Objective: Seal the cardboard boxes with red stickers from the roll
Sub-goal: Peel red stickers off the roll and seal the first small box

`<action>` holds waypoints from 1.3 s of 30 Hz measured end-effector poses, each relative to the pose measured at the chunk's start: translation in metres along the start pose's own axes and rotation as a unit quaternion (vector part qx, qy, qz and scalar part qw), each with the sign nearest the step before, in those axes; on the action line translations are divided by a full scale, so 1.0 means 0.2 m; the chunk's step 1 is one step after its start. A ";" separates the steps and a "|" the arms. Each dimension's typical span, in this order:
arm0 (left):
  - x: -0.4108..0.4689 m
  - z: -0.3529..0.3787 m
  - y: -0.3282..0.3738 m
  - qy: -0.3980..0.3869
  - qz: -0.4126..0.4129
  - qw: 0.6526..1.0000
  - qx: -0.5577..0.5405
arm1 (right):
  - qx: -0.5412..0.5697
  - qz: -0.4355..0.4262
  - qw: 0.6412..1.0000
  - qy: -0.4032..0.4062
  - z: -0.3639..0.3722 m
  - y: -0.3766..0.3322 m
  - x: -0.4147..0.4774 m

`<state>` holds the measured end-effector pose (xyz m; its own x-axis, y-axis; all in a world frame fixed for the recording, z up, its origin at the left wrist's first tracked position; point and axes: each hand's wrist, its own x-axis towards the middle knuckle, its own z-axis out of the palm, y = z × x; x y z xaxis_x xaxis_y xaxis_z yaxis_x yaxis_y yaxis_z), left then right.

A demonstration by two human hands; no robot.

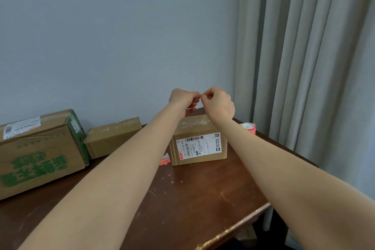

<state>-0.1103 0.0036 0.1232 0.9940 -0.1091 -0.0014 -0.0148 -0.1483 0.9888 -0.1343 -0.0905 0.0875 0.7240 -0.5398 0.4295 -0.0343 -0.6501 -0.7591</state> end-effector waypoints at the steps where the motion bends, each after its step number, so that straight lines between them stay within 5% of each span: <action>1: 0.00 0.00 0.00 -0.003 -0.003 1.000 -0.003 | -0.006 -0.008 1.000 -0.002 0.00 0.00 0.00; 14: 0.02 -0.04 -0.05 0.007 -0.022 0.999 -0.041 | -0.058 -0.101 0.992 -0.047 0.03 0.03 -0.01; 19: 0.04 -0.06 -0.07 0.016 -0.032 0.998 -0.052 | 0.060 0.024 0.998 -0.005 -0.01 0.09 0.03; 27: 0.05 -0.10 -0.09 0.009 -0.039 0.998 -0.054 | 0.219 0.183 0.957 -0.045 -0.05 0.16 0.07; 39: 0.06 -0.14 -0.10 0.025 -0.035 0.998 -0.050 | 0.224 0.196 0.946 -0.133 -0.03 0.13 0.07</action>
<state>-0.0954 0.0325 0.1074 0.9964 -0.0521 -0.0670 0.0641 -0.0546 0.9964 -0.1287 -0.1182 0.0778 0.8656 -0.5003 -0.0196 -0.0828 -0.1046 -0.9911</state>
